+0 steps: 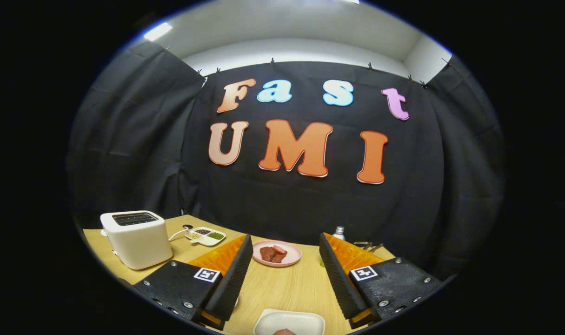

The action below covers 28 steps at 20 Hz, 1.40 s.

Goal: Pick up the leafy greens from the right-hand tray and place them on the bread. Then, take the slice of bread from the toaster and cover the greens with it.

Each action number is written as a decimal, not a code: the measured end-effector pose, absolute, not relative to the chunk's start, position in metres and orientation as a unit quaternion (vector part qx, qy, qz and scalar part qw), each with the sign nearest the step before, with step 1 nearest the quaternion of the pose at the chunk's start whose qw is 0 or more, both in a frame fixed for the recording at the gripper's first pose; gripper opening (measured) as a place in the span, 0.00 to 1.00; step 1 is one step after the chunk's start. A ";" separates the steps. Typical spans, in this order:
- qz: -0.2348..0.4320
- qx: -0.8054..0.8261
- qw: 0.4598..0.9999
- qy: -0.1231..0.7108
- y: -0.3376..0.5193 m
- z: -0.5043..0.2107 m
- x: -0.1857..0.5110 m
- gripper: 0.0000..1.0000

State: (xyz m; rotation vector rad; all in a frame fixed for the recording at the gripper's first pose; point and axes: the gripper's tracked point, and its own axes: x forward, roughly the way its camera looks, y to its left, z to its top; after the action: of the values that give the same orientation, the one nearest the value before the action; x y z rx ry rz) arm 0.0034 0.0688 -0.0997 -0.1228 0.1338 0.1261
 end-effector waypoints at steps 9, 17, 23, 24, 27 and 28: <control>0.054 -0.040 0.998 0.019 0.062 -0.081 -0.022 0.90; 0.052 -0.041 0.998 0.003 0.072 -0.071 -0.039 0.91; 0.049 -0.037 0.998 0.006 0.067 -0.068 -0.046 0.91; 0.048 -0.037 0.998 0.005 0.066 -0.066 -0.047 0.91; 0.049 -0.035 0.998 0.001 0.068 -0.061 -0.050 0.91; 0.052 -0.033 0.998 0.001 0.071 -0.061 -0.051 0.91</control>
State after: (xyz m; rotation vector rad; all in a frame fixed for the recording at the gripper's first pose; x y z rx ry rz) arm -0.0507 0.0706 -0.0609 -0.0668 0.0014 0.1041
